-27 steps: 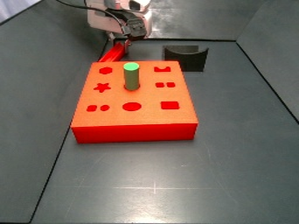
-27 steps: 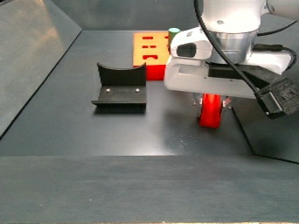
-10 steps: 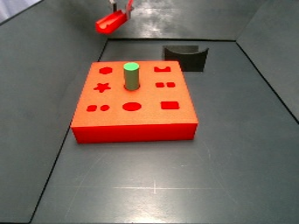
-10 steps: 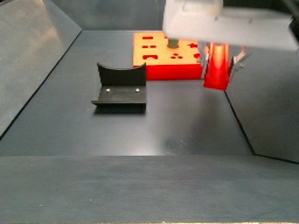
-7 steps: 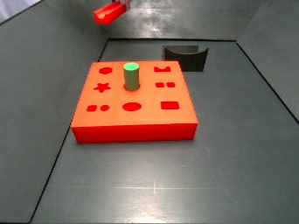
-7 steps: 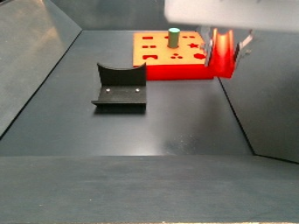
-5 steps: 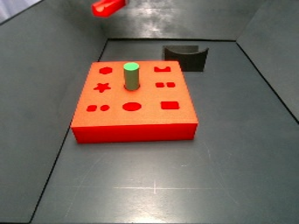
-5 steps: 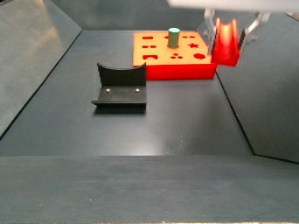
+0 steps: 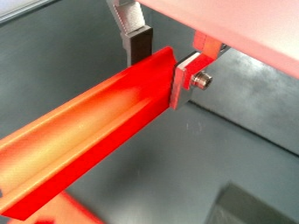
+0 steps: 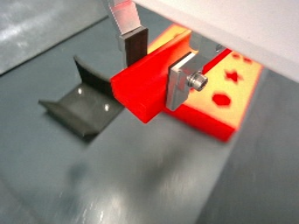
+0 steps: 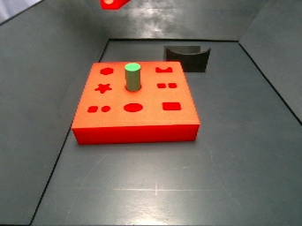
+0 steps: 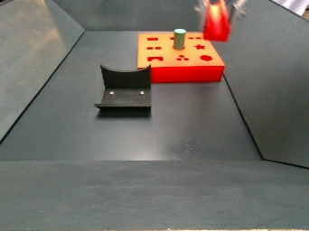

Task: Pick up the arch object. Move up. Place the arch object on the fixture. Regrasp the arch object. Move to above the board. Insert the arch object.
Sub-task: Place the arch object on the fixture.

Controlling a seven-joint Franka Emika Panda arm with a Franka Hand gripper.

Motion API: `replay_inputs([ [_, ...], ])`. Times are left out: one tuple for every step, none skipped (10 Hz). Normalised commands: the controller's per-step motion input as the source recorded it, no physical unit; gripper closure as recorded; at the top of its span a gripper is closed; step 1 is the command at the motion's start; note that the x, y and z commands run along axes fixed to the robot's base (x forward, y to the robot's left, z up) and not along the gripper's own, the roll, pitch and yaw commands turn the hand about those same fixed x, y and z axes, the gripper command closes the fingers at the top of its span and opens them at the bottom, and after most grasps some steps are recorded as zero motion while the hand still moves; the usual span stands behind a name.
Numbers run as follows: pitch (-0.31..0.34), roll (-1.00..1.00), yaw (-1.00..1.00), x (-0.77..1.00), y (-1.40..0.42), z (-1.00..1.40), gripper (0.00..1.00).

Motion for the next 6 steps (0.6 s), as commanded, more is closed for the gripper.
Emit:
replay_inputs([
  [0.132, -0.15, 0.14, 1.0, -0.53, 0.12, 1.0],
  [0.142, -0.13, 0.1, 1.0, -0.5, 0.11, 1.0],
  [0.152, -0.1, 0.06, 1.0, -0.42, 0.1, 1.0],
  [0.154, -0.08, 0.04, 1.0, -0.36, 0.09, 1.0],
  [0.16, -0.07, 0.03, 1.0, -0.31, 0.08, 1.0],
  [0.164, -0.07, 0.03, 1.0, -0.28, 0.07, 1.0],
])
